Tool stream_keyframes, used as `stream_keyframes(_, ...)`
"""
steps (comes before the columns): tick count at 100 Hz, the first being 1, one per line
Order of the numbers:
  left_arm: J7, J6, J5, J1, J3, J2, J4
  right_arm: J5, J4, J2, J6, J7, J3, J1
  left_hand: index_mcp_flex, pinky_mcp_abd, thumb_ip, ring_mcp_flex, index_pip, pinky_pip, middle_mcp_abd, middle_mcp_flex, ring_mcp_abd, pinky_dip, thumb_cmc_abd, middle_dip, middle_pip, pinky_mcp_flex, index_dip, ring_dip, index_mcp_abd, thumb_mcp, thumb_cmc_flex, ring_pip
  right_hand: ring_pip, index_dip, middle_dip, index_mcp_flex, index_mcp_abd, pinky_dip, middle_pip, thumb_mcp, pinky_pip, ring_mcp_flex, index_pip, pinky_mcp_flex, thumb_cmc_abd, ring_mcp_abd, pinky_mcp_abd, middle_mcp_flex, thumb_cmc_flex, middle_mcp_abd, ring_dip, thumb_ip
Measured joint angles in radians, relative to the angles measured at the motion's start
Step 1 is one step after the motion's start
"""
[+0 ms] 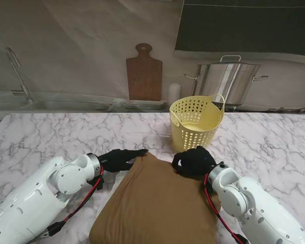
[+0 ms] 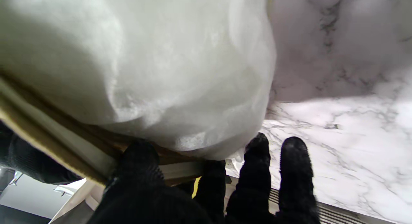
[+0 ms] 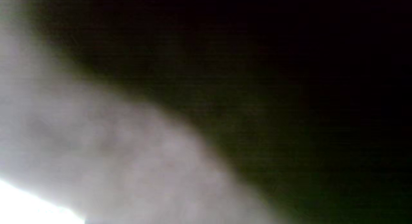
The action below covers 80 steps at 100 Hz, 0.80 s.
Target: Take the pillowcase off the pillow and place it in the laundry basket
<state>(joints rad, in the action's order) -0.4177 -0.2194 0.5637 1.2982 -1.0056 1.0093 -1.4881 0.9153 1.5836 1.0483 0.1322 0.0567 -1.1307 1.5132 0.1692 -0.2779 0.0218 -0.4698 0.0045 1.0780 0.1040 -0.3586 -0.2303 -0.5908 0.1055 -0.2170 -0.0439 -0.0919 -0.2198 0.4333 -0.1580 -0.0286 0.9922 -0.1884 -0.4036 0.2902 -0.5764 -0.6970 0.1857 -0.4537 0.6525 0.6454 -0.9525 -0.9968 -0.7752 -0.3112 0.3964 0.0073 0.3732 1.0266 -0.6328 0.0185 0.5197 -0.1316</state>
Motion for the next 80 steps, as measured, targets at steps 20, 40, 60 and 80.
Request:
stream_keyframes(20,0.000,-0.118,0.053,0.010,-0.012,0.000,0.008,-0.016,-0.001,0.002,-0.004,-0.001,0.001,0.001,0.001,0.008,-0.009,0.015,-0.002,0.000,-0.013,0.042,0.007,0.010,-0.197,0.056,-0.002,0.001,0.000,-0.018,0.042,0.013,-0.048,0.007,0.019,0.125,-0.037,0.125,-0.076,0.000,0.003,-0.026,0.002,0.076,0.281,0.025,-0.041,0.018,0.000,-0.172,0.119,-0.013,-0.018,0.057)
stream_keyframes(40,0.001,-0.173,0.180,0.060,-0.063,-0.012,-0.024,-0.013,0.028,0.005,-0.048,0.028,-0.008,0.015,0.001,0.009,-0.009,0.015,-0.015,0.000,-0.034,0.102,0.021,0.011,-0.255,0.081,0.002,0.000,0.012,-0.019,0.043,0.019,-0.075,0.008,-0.005,0.136,-0.149,0.456,-0.226,-0.003,0.086,-0.105,0.023,0.226,0.572,0.087,-0.050,0.033,0.000,-0.450,0.246,-0.034,-0.007,0.068)
stream_keyframes(60,0.000,-0.199,0.217,0.082,-0.079,-0.021,-0.029,0.007,0.036,-0.002,-0.093,0.058,0.029,-0.012,0.000,0.011,-0.009,0.019,-0.028,0.000,-0.034,0.124,0.025,0.012,-0.256,0.096,0.005,0.000,0.024,-0.019,0.043,0.021,-0.077,0.010,-0.082,0.078,-0.223,0.520,-0.259,-0.019,0.144,-0.080,0.075,0.272,0.789,0.117,0.013,0.039,0.001,-0.511,0.360,-0.040,0.031,0.068)
stream_keyframes(80,-0.002,-0.202,0.226,0.096,-0.092,-0.023,-0.034,-0.013,0.010,-0.013,-0.090,0.158,0.111,-0.105,-0.001,0.013,-0.009,0.019,-0.028,0.000,-0.034,0.131,0.032,0.013,-0.256,0.099,0.005,0.000,0.034,-0.019,0.043,0.025,-0.077,0.010,-0.185,0.151,-0.347,0.439,-0.048,-0.019,0.205,-0.119,0.153,0.287,0.677,0.156,0.023,0.038,0.019,-0.508,0.275,-0.027,0.096,0.066)
